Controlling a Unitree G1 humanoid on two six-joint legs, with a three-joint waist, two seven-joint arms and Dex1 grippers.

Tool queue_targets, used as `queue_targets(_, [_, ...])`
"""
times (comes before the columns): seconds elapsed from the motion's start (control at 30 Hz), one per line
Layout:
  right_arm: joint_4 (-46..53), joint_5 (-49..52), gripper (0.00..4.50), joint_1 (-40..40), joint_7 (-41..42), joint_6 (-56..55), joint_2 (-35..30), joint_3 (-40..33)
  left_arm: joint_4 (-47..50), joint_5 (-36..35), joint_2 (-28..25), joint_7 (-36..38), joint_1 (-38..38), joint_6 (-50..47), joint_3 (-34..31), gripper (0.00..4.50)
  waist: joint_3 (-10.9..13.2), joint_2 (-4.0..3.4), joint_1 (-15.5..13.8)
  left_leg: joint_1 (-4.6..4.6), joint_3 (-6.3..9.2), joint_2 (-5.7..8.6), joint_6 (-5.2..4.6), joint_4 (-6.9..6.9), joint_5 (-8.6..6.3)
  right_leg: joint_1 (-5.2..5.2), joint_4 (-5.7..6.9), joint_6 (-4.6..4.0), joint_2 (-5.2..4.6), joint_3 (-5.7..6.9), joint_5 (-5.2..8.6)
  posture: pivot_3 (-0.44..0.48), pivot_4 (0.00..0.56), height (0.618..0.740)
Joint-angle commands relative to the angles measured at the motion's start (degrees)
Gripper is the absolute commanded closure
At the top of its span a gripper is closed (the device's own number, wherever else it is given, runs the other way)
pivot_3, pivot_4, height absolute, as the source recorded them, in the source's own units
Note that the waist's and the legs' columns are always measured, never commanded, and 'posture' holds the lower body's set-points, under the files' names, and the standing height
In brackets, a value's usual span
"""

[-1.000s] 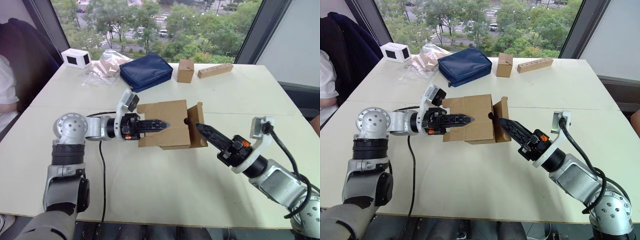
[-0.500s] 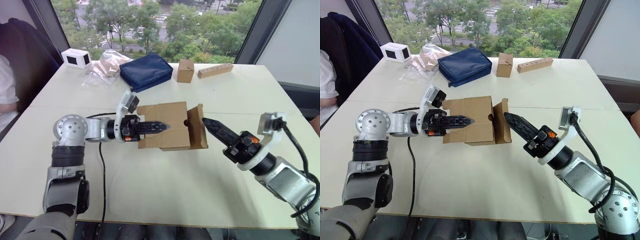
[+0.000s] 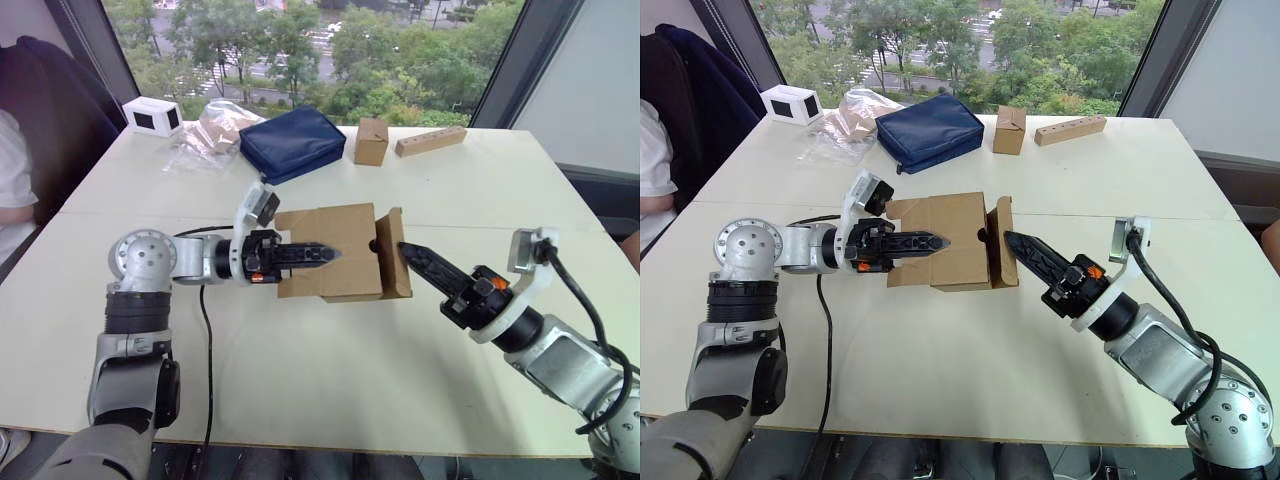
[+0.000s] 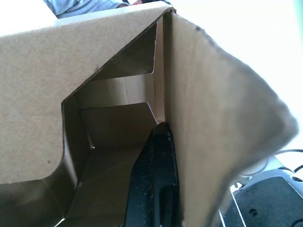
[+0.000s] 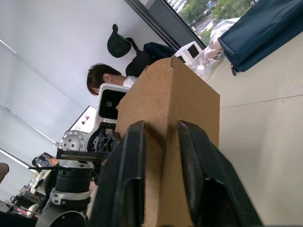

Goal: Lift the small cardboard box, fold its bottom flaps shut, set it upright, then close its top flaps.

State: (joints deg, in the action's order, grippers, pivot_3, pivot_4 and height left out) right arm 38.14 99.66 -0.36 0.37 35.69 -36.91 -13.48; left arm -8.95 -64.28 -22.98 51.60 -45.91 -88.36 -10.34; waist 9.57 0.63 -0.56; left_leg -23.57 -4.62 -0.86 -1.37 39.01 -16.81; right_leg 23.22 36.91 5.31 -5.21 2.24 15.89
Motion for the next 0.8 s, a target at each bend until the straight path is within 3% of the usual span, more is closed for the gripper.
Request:
queue_targets(0.03, [1.9,-1.0,3.33,-0.1,0.4,-0.2,-0.8,-0.6,1.5,-1.4,0.2,0.0,-0.7,0.4,-0.8,4.50,0.0,0.00,0.0,0.00,0.00,0.00,0.00,0.00,0.00,0.00,0.00,0.00,0.00,0.00,0.00,0.000,0.150,0.740])
queue_targets(0.8, [4.3,-8.6,3.33,-6.1,-4.9,0.2,-1.0,3.7,1.6,-0.8,0.5,0.3,-0.6,1.1,0.5,4.50,0.0,0.00,0.0,-0.02,0.00,0.00,0.00,-0.01,0.00,0.01,-0.05,-0.01,-0.01,0.01,0.00,0.000,0.150,0.740])
